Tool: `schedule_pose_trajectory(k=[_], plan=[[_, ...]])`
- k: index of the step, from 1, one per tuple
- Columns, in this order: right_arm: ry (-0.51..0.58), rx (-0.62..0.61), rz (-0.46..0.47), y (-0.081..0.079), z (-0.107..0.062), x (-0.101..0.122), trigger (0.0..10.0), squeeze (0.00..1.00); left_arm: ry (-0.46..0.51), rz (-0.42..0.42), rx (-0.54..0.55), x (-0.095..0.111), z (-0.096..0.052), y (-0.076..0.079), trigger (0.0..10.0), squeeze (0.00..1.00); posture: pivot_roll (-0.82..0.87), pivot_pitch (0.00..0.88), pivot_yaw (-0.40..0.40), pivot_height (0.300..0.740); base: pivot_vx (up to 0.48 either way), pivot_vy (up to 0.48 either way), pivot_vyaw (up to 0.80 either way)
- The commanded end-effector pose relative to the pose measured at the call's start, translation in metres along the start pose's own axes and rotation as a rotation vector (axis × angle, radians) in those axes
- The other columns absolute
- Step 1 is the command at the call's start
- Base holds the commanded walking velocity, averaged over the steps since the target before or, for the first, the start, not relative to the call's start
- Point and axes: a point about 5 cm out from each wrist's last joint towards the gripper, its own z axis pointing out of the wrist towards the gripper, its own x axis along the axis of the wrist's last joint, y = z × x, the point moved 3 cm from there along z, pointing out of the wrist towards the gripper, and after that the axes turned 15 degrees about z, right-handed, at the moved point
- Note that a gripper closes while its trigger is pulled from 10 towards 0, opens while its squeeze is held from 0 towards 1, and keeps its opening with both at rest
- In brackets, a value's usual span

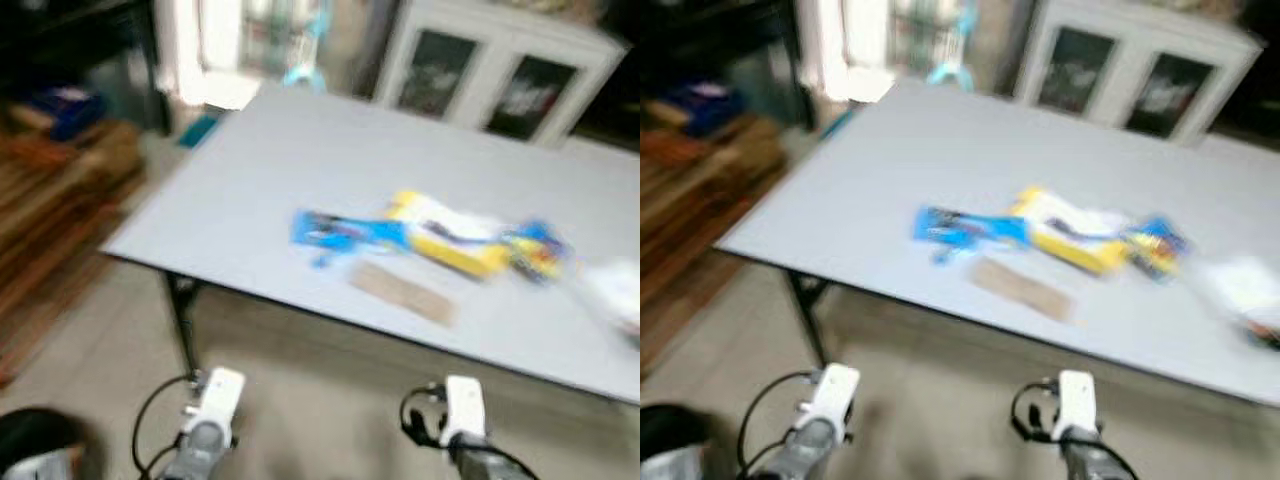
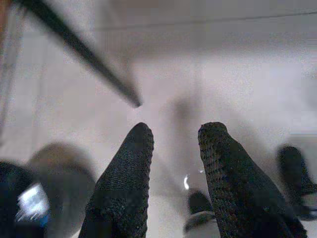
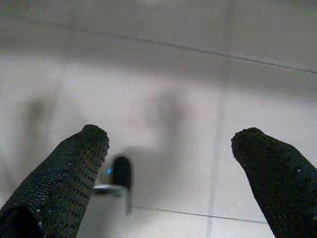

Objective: Picking trash to rubbish bin

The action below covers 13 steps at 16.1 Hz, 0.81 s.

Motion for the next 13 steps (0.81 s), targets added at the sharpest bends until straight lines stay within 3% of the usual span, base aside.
schedule_pose_trajectory(k=[1, 13], plan=[[-0.009, 0.004, 0.008, -0.0023, -0.0002, -0.0045, 10.0, 0.00, -0.031, 0.014, 0.010, -0.0109, -0.0008, -0.0050, 10.0, 0.00, -0.03, 0.074, -0.116, 0.740, 0.000, -0.349, 0.00], [-0.018, 0.009, 0.001, -0.0026, -0.0004, -0.0061, 10.0, 0.00, -0.032, 0.017, 0.010, -0.0111, -0.0009, -0.0046, 10.0, 0.00, -0.03, 0.074, -0.116, 0.740, 0.000, -0.349, 0.00]])
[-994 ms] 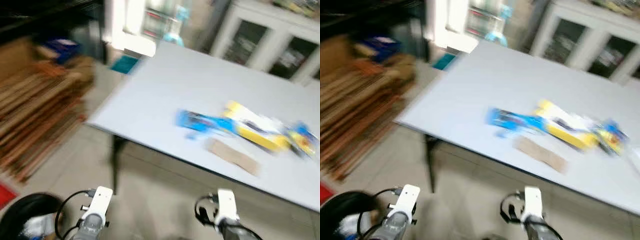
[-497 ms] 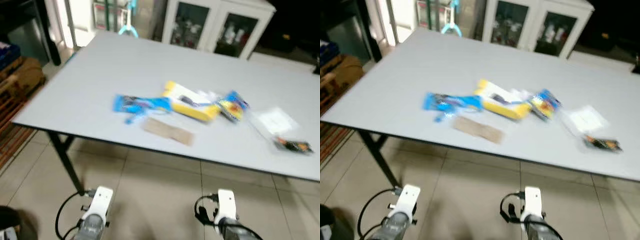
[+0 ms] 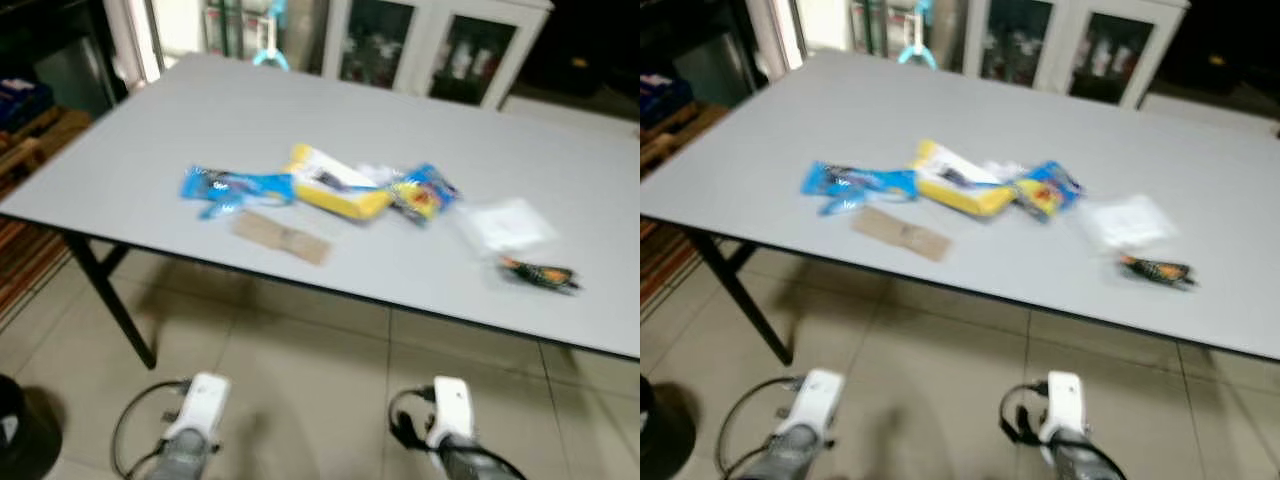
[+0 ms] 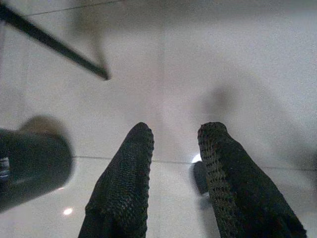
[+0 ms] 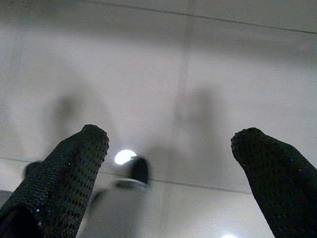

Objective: Picking trash to rubbish bin

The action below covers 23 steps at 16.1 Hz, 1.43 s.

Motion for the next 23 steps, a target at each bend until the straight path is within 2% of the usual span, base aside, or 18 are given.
schedule_pose_trajectory(k=[1, 11, 15, 19, 20, 23], plan=[[0.014, 0.006, -0.008, -0.002, 0.001, 0.006, 10.0, 0.00, -0.003, 0.015, 0.004, -0.001, 0.000, -0.002, 10.0, 0.00, -0.03, 0.074, -0.115, 0.740, 0.000, -0.352, 0.00], [-0.001, 0.012, -0.025, -0.002, 0.000, 0.001, 10.0, 0.00, 0.002, 0.031, -0.003, -0.001, 0.000, 0.000, 10.0, 0.00, -0.03, 0.048, -0.111, 0.740, 0.000, -0.297, 0.00], [0.000, 0.012, -0.023, -0.002, 0.000, 0.002, 10.0, 0.00, 0.005, 0.025, 0.006, 0.001, 0.000, -0.002, 10.0, 0.00, -0.03, 0.063, -0.117, 0.740, 0.000, 0.000, 0.00], [0.011, 0.018, -0.041, -0.002, 0.000, 0.005, 10.0, 0.00, 0.064, 0.052, 0.039, 0.017, 0.003, -0.011, 10.0, 0.00, -0.03, 0.069, -0.121, 0.740, 0.000, 0.000, 0.00], [0.053, 0.049, -0.124, -0.006, 0.001, 0.019, 10.0, 0.00, 0.133, 0.074, 0.086, 0.033, 0.004, -0.023, 10.0, 0.00, -0.04, 0.070, -0.119, 0.740, 0.000, 0.000, 0.00], [0.052, 0.061, -0.241, -0.006, 0.002, 0.032, 10.0, 0.00, 0.205, 0.063, 0.133, 0.051, 0.004, -0.035, 10.0, 0.00, -0.05, 0.071, -0.116, 0.740, 0.000, 0.000, 0.00]])
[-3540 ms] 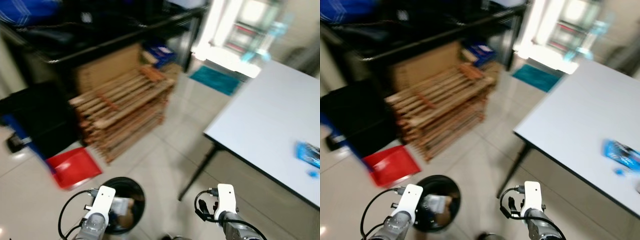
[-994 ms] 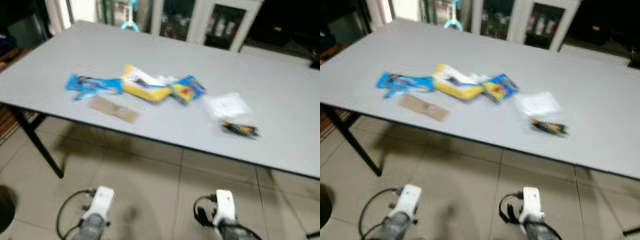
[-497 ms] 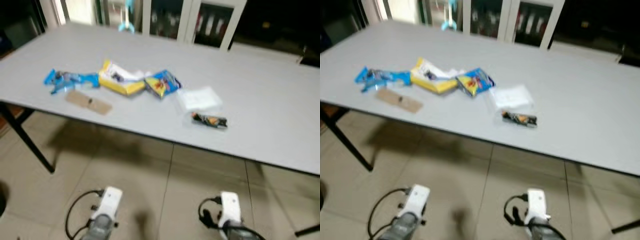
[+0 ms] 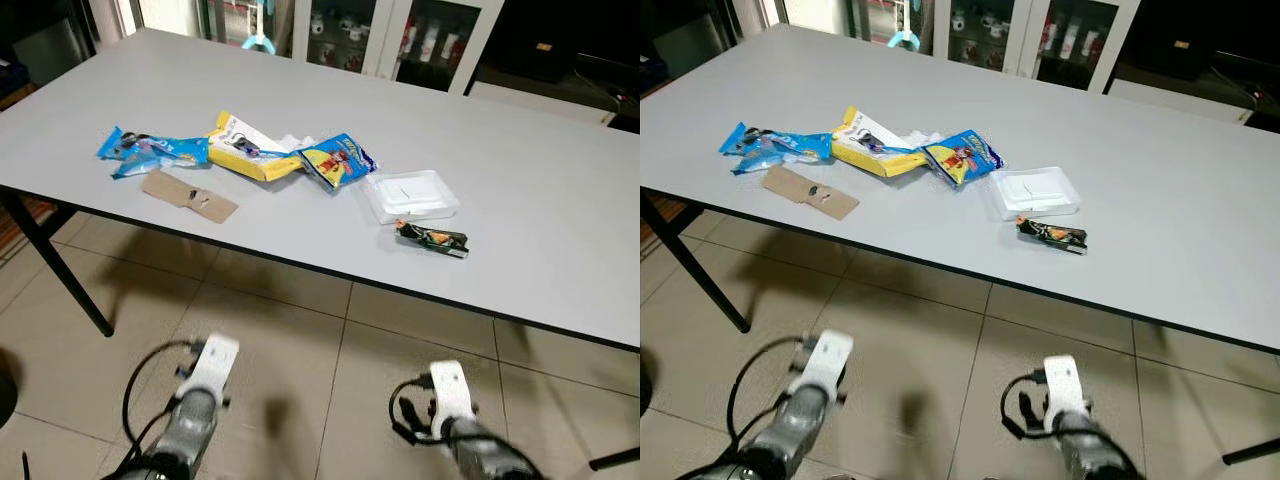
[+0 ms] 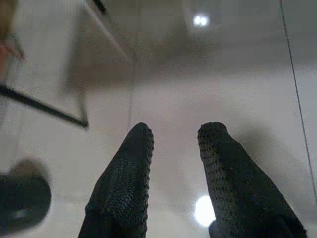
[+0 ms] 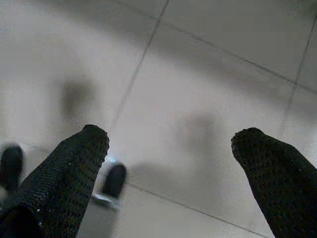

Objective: Picking trash to rubbish bin

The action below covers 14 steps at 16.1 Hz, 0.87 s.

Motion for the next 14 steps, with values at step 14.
schedule_pose_trajectory(k=[14], plan=[[0.329, -0.044, -0.159, 0.003, -0.078, 0.127, 10.0, 0.00, 0.441, -0.025, 0.322, 0.103, -0.056, -0.088, 10.0, 0.00, -0.07, 0.073, -0.122, 0.740, 0.000, 0.000, 0.00]])
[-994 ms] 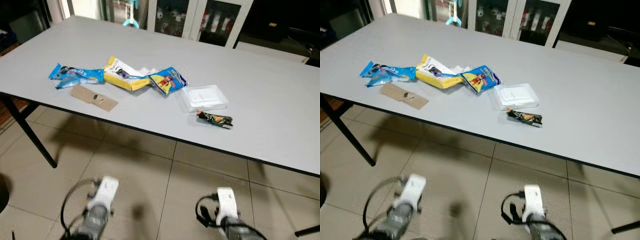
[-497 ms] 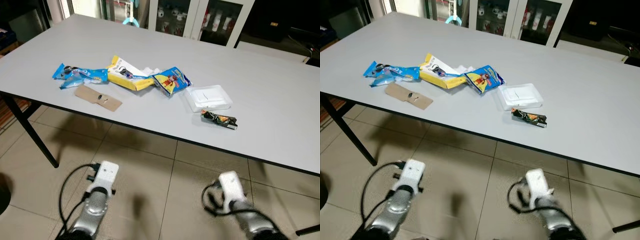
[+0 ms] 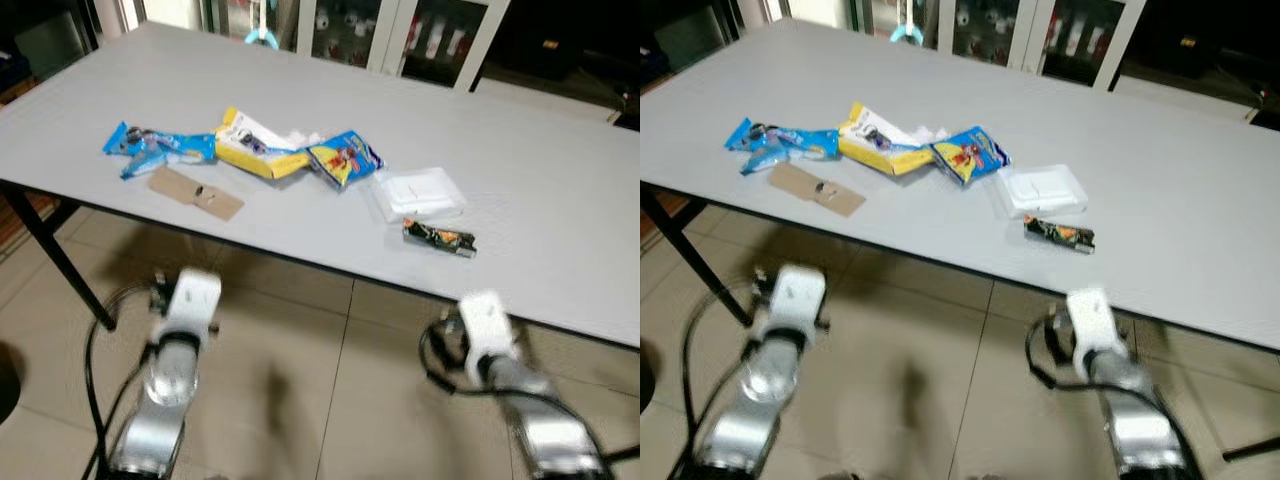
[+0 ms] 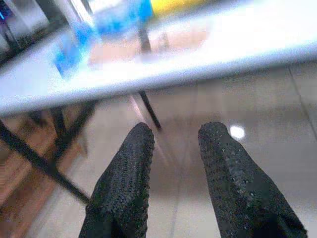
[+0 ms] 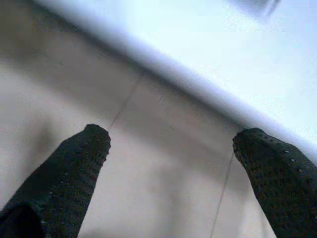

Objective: Picking trash to rubbish bin

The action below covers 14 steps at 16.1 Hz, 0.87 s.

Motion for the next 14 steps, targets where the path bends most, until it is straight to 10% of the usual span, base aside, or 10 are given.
schedule_pose_trajectory(k=[1, 5, 14], plan=[[0.062, -0.019, -0.020, 0.002, -0.007, 0.023, 10.0, 0.00, 0.055, -0.005, 0.014, 0.022, 0.003, -0.007, 10.0, 0.00, -0.07, 0.068, -0.122, 0.740, 0.000, 0.000, 0.00], [0.431, 0.021, 0.079, -0.019, -0.009, 0.101, 10.0, 0.00, 0.236, -0.039, 0.039, 0.077, 0.018, -0.019, 10.0, 0.00, -0.07, 0.049, -0.117, 0.740, 0.000, 0.000, 0.00], [0.542, 0.191, 0.202, -0.097, 0.022, 0.142, 10.0, 0.00, 0.222, -0.339, -0.024, 0.113, 0.068, 0.006, 10.0, 0.00, -0.04, 0.000, -0.087, 0.740, 0.000, 0.000, 0.00]])
